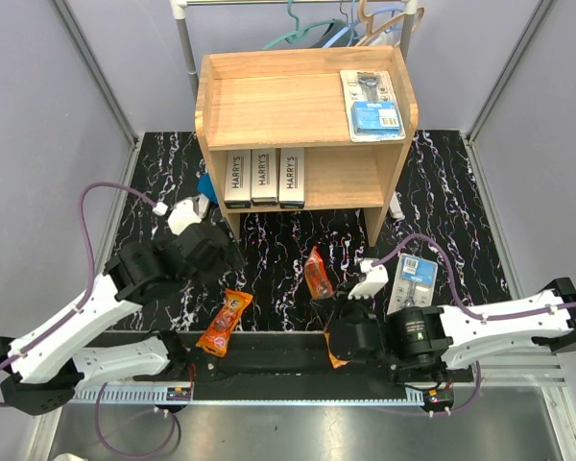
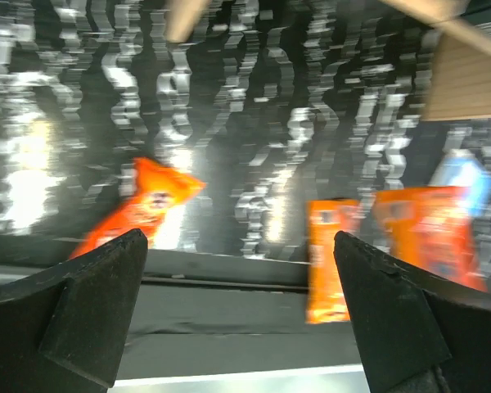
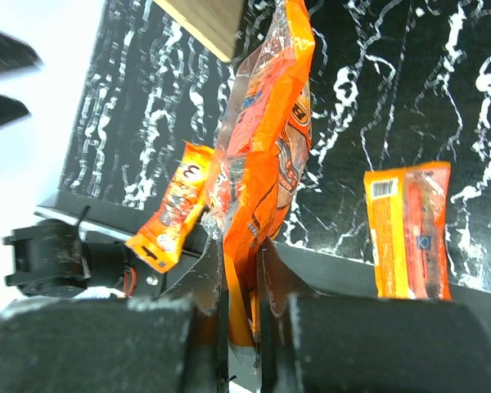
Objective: Place and organize the shaving razors onto the shelf
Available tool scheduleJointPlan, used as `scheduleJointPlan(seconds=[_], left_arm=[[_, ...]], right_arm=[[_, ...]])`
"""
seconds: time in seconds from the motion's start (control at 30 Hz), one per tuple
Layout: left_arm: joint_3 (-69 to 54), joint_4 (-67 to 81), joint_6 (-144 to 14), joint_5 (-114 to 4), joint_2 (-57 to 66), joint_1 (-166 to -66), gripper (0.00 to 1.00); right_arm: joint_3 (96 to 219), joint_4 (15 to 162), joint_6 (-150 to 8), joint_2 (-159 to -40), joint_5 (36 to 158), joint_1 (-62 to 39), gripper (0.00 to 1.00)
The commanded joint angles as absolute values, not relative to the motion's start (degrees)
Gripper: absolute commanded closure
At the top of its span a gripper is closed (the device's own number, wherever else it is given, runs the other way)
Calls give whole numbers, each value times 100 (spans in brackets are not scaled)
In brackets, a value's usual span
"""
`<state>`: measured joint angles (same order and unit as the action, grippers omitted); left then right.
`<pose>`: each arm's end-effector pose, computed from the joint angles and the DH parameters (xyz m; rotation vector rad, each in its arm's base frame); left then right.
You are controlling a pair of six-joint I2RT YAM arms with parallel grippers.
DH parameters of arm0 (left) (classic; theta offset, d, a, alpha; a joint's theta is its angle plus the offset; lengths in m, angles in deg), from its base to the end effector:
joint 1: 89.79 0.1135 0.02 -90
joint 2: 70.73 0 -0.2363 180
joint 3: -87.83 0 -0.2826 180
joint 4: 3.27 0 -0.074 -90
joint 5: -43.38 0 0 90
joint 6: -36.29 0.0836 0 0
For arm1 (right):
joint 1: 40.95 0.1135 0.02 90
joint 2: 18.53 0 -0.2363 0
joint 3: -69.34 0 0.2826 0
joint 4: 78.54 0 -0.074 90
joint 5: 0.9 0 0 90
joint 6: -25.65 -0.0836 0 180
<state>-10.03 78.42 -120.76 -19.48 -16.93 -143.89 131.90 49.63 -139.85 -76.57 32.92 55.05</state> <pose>0.1586 -0.1540 0.3193 -0.4607 2.3601 -0.4072 0.0421 0.2642 0.2477 0.0552 2.0643 0.7079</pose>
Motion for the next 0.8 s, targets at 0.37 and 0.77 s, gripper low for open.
scheduleJointPlan(seconds=[0.37,0.77], left_arm=[[-1206,8528,-11875,-1489,-1739,-14375,1],[-1303,8414,-11840,-1585,-1633,-14375,1]], right_arm=[[14004,6257,-11824,-6503,2091,5502,100],[14206,6538,-11041,-6458,1914,5467,100]])
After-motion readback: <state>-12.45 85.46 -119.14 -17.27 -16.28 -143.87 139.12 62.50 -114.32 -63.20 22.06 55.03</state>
